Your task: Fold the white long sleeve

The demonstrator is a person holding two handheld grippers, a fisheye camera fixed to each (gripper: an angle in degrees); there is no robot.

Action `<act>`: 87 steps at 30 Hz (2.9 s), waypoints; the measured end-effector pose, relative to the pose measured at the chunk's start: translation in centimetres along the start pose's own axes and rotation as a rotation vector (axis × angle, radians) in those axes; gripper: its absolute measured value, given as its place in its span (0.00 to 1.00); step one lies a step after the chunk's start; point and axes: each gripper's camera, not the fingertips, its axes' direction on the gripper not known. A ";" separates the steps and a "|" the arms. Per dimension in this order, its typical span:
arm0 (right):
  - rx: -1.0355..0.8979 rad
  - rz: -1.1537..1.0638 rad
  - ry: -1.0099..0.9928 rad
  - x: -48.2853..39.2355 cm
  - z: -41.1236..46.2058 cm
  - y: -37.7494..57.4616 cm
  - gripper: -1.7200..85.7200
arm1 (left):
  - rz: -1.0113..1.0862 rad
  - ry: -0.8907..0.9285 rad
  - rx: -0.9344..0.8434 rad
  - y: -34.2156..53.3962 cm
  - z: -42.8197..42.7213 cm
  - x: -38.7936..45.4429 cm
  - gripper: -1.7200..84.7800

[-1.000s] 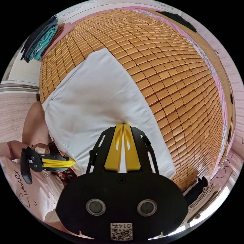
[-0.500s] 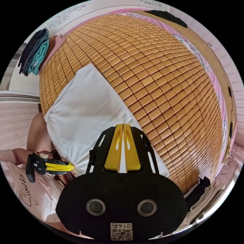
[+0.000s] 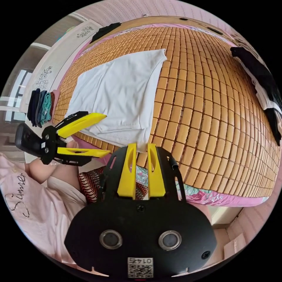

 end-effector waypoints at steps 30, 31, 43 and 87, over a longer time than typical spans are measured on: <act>0.412 0.272 -0.446 21.0 -1.4 9.6 0.03 | 0.254 0.054 -0.106 3.0 -2.8 6.2 0.01; 0.437 0.278 -0.461 21.6 -2.1 10.3 0.03 | 0.256 0.057 -0.094 3.1 -3.0 6.0 0.01; 0.594 0.285 -0.279 22.6 -17.2 15.8 0.02 | -0.012 0.341 0.346 3.2 -6.3 0.7 0.01; -0.013 -0.490 0.161 -8.1 -1.7 -14.2 0.09 | -0.635 -0.138 -0.124 19.8 -8.9 -18.3 0.10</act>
